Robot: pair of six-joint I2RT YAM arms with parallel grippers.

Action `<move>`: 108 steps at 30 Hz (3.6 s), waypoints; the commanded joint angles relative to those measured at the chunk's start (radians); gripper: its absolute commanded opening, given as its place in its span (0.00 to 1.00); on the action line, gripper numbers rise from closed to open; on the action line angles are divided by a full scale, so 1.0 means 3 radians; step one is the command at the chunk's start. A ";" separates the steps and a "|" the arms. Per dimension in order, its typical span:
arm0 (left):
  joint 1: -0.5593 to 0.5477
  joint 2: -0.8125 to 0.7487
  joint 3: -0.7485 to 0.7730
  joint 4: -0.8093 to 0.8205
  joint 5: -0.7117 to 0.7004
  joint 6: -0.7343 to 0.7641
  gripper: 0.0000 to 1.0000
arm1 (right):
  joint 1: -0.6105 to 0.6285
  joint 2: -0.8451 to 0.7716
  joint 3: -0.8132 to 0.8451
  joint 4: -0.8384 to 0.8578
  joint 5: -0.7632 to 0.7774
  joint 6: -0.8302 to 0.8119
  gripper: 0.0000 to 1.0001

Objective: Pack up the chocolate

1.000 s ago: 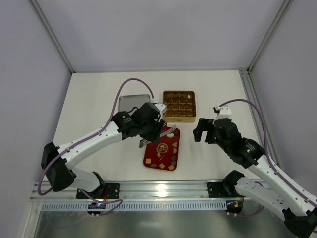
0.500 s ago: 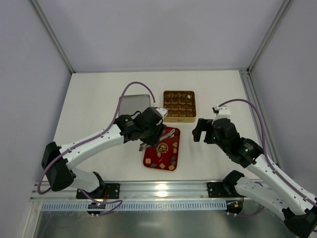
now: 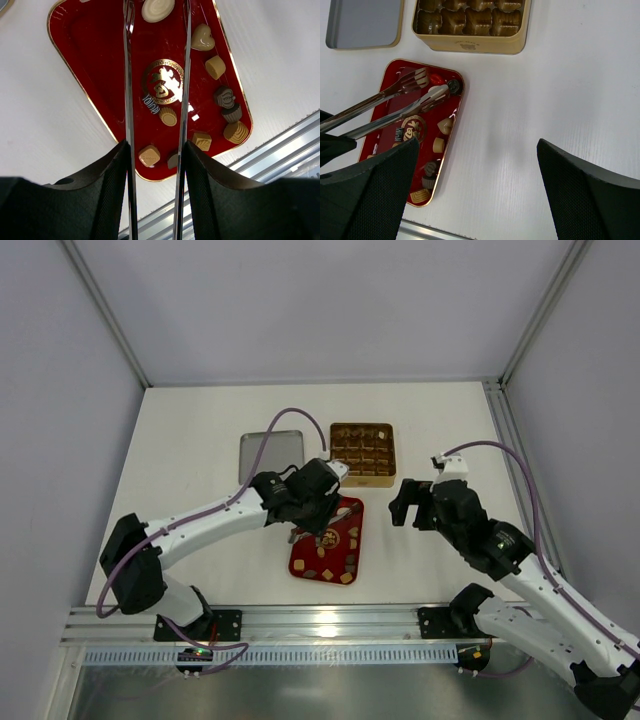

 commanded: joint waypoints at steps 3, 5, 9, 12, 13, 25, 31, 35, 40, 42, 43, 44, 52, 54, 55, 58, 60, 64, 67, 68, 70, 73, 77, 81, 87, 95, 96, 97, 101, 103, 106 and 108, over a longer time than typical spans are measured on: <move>-0.0002 0.0063 0.0009 0.0249 -0.0005 0.0091 0.47 | 0.0000 -0.0063 -0.0001 0.0027 0.0051 0.0026 1.00; -0.0002 0.0083 0.0004 0.0249 0.0010 0.0096 0.47 | 0.0000 -0.0069 -0.0012 0.0022 0.0061 0.0026 1.00; -0.0002 0.0083 -0.0022 0.0255 0.0016 0.0096 0.46 | 0.0000 -0.0079 -0.0022 0.0021 0.0056 0.0031 1.00; -0.0007 0.0083 -0.0032 0.0255 0.0046 0.0081 0.45 | 0.0000 -0.0079 -0.0032 0.0027 0.0051 0.0036 1.00; -0.0007 0.0078 -0.0037 0.0255 0.0056 0.0071 0.45 | 0.0000 -0.0079 -0.0032 0.0027 0.0051 0.0036 1.00; -0.0007 -0.0090 -0.0032 0.0071 0.0046 0.0050 0.35 | 0.0000 -0.0058 -0.0047 0.0052 0.0041 0.0041 1.00; -0.0002 -0.0223 -0.0006 -0.0108 0.0016 0.0045 0.34 | 0.0000 -0.0048 -0.0058 0.0062 0.0035 0.0046 1.00; -0.0007 -0.0280 0.0014 -0.0175 -0.0020 0.0050 0.35 | 0.0000 -0.0038 -0.0063 0.0088 0.0015 0.0052 1.00; -0.0007 -0.0249 0.0086 -0.0257 -0.0005 0.0065 0.35 | 0.0000 -0.0023 -0.0058 0.0093 0.0000 0.0052 1.00; -0.0007 -0.0244 0.0096 -0.0277 -0.0015 0.0076 0.36 | 0.0000 -0.0023 -0.0058 0.0093 -0.0005 0.0057 1.00; -0.0007 -0.0244 0.0096 -0.0277 -0.0020 0.0071 0.38 | 0.0000 -0.0028 -0.0058 0.0093 0.0000 0.0052 1.00; -0.0002 -0.0244 0.0096 -0.0277 -0.0020 0.0071 0.42 | 0.0000 -0.0023 -0.0063 0.0088 0.0000 0.0052 1.00; -0.0007 -0.0162 0.0178 -0.0145 -0.0005 0.0050 0.46 | 0.0000 -0.0033 -0.0063 0.0083 -0.0005 0.0057 1.00; -0.0007 -0.0111 0.0208 -0.0124 0.0015 0.0045 0.46 | 0.0000 -0.0028 -0.0063 0.0083 0.0000 0.0057 1.00; -0.0007 -0.0091 0.0224 -0.0093 0.0026 0.0040 0.46 | 0.0000 -0.0028 -0.0063 0.0083 0.0000 0.0052 1.00; -0.0007 -0.0014 0.0265 -0.0068 0.0051 0.0025 0.46 | 0.0000 -0.0028 -0.0068 0.0078 0.0005 0.0057 1.00; -0.0007 0.0047 0.0280 -0.0052 0.0046 0.0025 0.46 | 0.0000 -0.0033 -0.0073 0.0083 0.0010 0.0052 1.00; -0.0007 0.0114 0.0280 -0.0032 -0.0005 0.0019 0.45 | 0.0000 -0.0038 -0.0083 0.0073 0.0010 0.0046 1.00; -0.0007 0.0150 0.0270 -0.0011 0.0005 0.0019 0.45 | 0.0000 -0.0048 -0.0088 0.0062 0.0015 0.0041 1.00; -0.0007 0.0155 0.0260 -0.0001 0.0010 0.0014 0.44 | 0.0000 -0.0053 -0.0093 0.0062 0.0015 0.0036 1.00; -0.0007 0.0175 0.0239 0.0045 0.0026 0.0004 0.44 | 0.0000 -0.0053 -0.0099 0.0068 0.0005 0.0036 1.00; -0.0007 0.0196 0.0234 0.0055 0.0046 0.0004 0.43 | 0.0000 -0.0043 -0.0099 0.0062 0.0020 0.0036 1.00; -0.0007 0.0186 0.0239 0.0050 0.0051 0.0004 0.41 | 0.0000 -0.0048 -0.0099 0.0073 0.0015 0.0036 1.00; -0.0007 0.0211 0.0234 0.0030 0.0051 0.0009 0.40 | 0.0000 -0.0023 -0.0104 0.0093 0.0000 0.0031 1.00; -0.0012 0.0237 0.0234 0.0019 0.0046 0.0019 0.39 | 0.0000 -0.0012 -0.0109 0.0103 -0.0010 0.0026 1.00; -0.0038 0.0257 0.0260 -0.0011 0.0041 0.0035 0.38 | 0.0000 -0.0012 -0.0124 0.0108 -0.0016 0.0031 1.00; -0.0053 0.0257 0.0270 -0.0021 0.0021 0.0035 0.38 | 0.0000 -0.0017 -0.0124 0.0113 -0.0011 0.0031 1.00; -0.0058 0.0262 0.0275 -0.0022 0.0011 0.0040 0.38 | 0.0005 -0.0023 -0.0124 0.0114 -0.0010 0.0031 1.00; -0.0069 0.0247 0.0301 -0.0042 -0.0005 0.0055 0.38 | 0.0000 -0.0017 -0.0124 0.0114 -0.0010 0.0031 1.00; -0.0074 0.0242 0.0311 -0.0052 -0.0020 0.0060 0.38 | 0.0000 -0.0023 -0.0124 0.0114 -0.0010 0.0031 1.00; -0.0089 0.0247 0.0341 -0.0083 -0.0061 0.0071 0.38 | -0.0005 -0.0018 -0.0124 0.0119 -0.0016 0.0036 1.00; -0.0099 0.0247 0.0352 -0.0093 -0.0081 0.0076 0.38 | 0.0000 -0.0023 -0.0129 0.0119 -0.0011 0.0036 1.00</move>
